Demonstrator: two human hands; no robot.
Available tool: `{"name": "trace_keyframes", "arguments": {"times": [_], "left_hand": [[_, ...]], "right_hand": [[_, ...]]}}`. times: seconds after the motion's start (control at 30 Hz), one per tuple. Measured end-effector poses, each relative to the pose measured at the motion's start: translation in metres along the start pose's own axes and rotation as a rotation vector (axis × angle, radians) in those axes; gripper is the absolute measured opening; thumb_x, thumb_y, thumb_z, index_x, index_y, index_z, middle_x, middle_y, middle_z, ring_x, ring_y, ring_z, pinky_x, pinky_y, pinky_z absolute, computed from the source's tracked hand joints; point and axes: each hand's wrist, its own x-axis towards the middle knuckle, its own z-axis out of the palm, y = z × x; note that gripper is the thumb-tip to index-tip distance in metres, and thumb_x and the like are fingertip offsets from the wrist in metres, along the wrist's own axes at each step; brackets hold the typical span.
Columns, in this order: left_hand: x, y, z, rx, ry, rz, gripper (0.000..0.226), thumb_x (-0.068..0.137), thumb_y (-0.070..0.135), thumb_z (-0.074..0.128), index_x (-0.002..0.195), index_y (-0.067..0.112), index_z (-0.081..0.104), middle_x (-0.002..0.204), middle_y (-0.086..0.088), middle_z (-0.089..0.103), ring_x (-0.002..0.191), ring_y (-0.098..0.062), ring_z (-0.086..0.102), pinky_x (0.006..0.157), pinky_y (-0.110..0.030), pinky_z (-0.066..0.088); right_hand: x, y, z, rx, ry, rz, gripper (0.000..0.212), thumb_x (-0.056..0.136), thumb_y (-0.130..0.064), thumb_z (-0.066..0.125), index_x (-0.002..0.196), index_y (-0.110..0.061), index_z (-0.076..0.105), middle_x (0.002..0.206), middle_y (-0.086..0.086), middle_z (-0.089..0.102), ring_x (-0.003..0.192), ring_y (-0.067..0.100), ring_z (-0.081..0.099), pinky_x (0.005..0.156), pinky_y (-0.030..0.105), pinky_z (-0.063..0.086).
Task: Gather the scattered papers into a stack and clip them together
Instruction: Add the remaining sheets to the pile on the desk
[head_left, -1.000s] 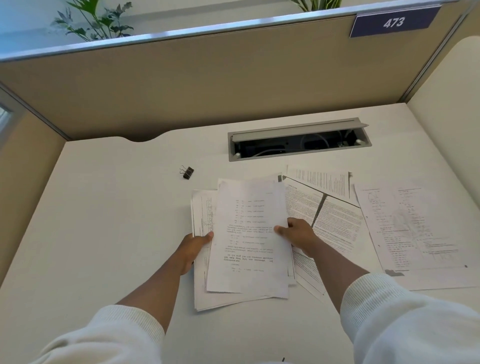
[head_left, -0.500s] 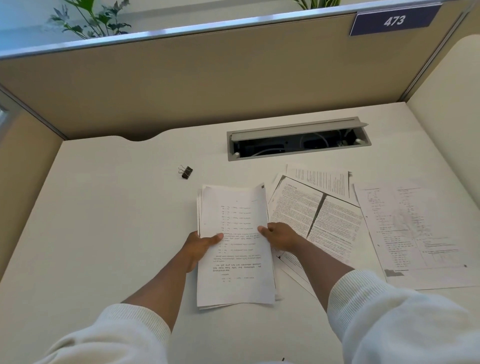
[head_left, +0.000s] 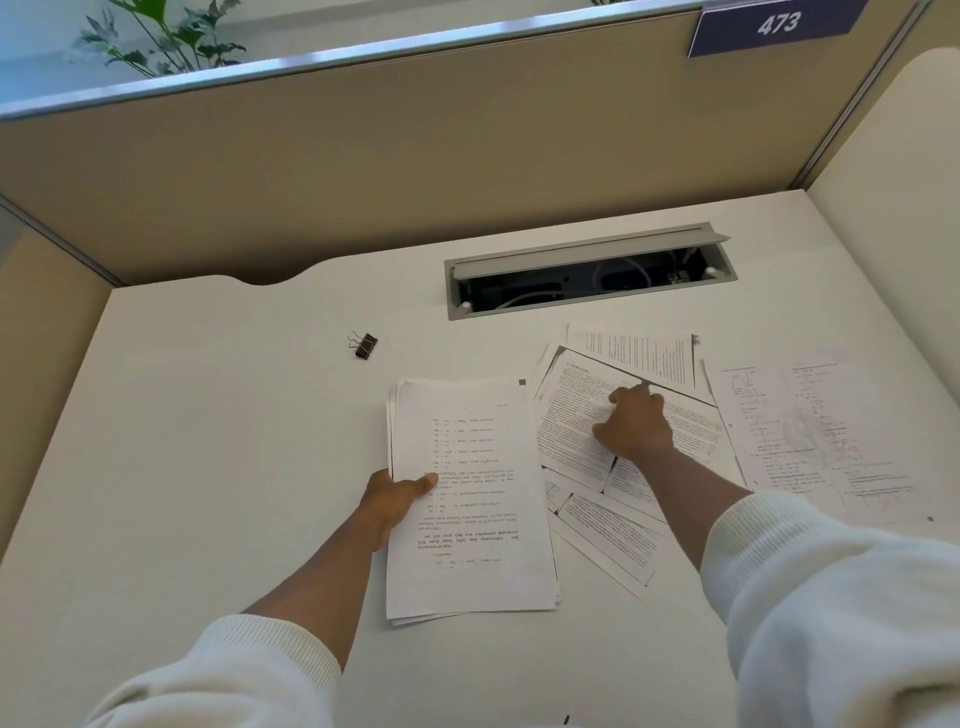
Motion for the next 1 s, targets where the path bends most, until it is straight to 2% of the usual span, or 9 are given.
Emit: {"name": "trace_keyframes", "arguments": {"times": [0.17,0.27,0.37,0.5,0.73,0.87,1.0], "left_hand": [[0.004,-0.001,-0.002,0.016,0.008,-0.015,0.035,0.081,0.021,0.08,0.11,0.008,0.068,0.105,-0.01,0.074,0.094,-0.029,0.071,0.089,-0.045,0.057],[0.009,-0.003,-0.004,0.036,0.015,-0.032,0.04,0.079,0.024,0.082,0.113,0.008,0.069,0.106,-0.01,0.074,0.093,-0.029,0.072,0.089,-0.047,0.057],[0.012,-0.004,-0.004,0.059,0.018,-0.05,0.043,0.077,0.026,0.083,0.113,0.008,0.069,0.106,-0.009,0.075,0.093,-0.029,0.073,0.089,-0.048,0.057],[0.014,-0.002,-0.005,0.063,0.002,-0.052,0.044,0.077,0.027,0.083,0.114,0.009,0.068,0.105,-0.008,0.075,0.093,-0.028,0.073,0.088,-0.046,0.057],[0.013,-0.004,-0.007,0.055,0.003,-0.038,0.041,0.078,0.027,0.083,0.113,0.01,0.07,0.104,-0.006,0.076,0.092,-0.027,0.073,0.085,-0.042,0.058],[0.015,-0.005,-0.013,0.058,0.013,-0.047,0.042,0.076,0.028,0.084,0.112,0.01,0.07,0.104,-0.007,0.076,0.092,-0.027,0.073,0.085,-0.043,0.058],[0.015,-0.008,-0.017,0.06,0.026,-0.06,0.043,0.075,0.029,0.085,0.111,0.009,0.07,0.103,-0.007,0.076,0.092,-0.028,0.073,0.088,-0.046,0.057]], "right_hand": [[0.016,0.012,-0.014,-0.062,0.007,0.027,0.063,0.079,-0.021,0.066,0.137,-0.008,0.043,0.138,0.011,0.038,0.132,0.03,0.032,0.097,0.047,0.046],[0.024,0.022,-0.018,-0.119,-0.03,0.036,0.074,0.076,-0.026,0.071,0.14,-0.008,0.038,0.147,0.012,0.031,0.142,0.031,0.02,0.102,0.051,0.043],[0.03,0.032,-0.021,-0.183,-0.093,0.022,0.09,0.069,-0.041,0.079,0.141,-0.01,0.034,0.152,0.012,0.023,0.146,0.031,0.012,0.104,0.053,0.041],[0.03,0.032,-0.027,-0.248,-0.093,0.013,0.101,0.058,-0.052,0.085,0.137,-0.011,0.037,0.143,0.011,0.029,0.136,0.03,0.027,0.099,0.05,0.045],[0.027,0.019,-0.027,-0.346,-0.101,0.082,0.109,0.047,-0.065,0.084,0.131,-0.013,0.04,0.136,0.013,0.038,0.13,0.032,0.036,0.102,0.051,0.036],[0.024,0.017,-0.021,-0.289,-0.105,0.105,0.106,0.049,-0.064,0.084,0.129,-0.012,0.039,0.127,0.01,0.052,0.125,0.03,0.044,0.101,0.048,0.035],[0.021,0.012,-0.015,-0.295,-0.112,0.109,0.105,0.048,-0.067,0.082,0.129,-0.014,0.042,0.126,0.009,0.054,0.125,0.029,0.044,0.102,0.05,0.033]]}}
